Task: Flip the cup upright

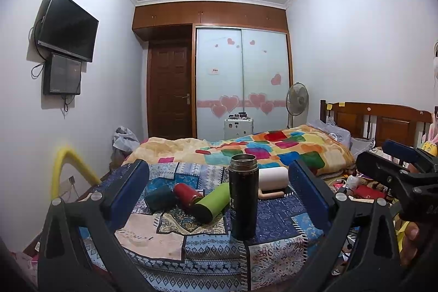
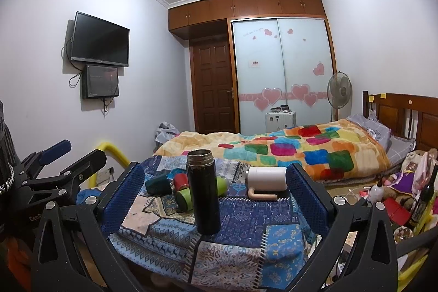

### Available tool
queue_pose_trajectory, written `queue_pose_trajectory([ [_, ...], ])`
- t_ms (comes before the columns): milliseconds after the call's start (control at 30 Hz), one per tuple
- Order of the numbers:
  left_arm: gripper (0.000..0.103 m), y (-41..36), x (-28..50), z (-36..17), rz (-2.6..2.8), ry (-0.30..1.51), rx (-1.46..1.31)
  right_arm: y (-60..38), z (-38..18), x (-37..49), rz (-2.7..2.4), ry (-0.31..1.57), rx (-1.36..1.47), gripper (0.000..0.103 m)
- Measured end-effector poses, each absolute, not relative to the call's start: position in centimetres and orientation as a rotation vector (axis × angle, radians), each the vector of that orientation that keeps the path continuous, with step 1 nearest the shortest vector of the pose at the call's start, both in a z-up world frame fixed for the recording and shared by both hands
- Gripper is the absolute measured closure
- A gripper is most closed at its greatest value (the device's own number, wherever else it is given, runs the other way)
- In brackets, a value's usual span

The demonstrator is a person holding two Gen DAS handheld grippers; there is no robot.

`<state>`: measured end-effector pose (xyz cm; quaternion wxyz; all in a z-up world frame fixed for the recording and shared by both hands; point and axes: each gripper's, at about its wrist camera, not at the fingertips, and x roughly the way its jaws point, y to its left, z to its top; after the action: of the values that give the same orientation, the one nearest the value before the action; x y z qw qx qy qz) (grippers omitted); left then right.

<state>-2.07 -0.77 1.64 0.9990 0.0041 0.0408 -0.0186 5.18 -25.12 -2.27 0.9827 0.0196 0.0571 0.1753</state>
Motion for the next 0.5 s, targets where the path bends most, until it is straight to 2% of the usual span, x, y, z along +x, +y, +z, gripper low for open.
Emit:
queue_pose_trajectory([
  [500,0.000,-0.73,-1.92,1.66,-0.050,0.093,-0.006,-25.20,-2.42,5.36,0.344,0.114,0.035,0.000],
])
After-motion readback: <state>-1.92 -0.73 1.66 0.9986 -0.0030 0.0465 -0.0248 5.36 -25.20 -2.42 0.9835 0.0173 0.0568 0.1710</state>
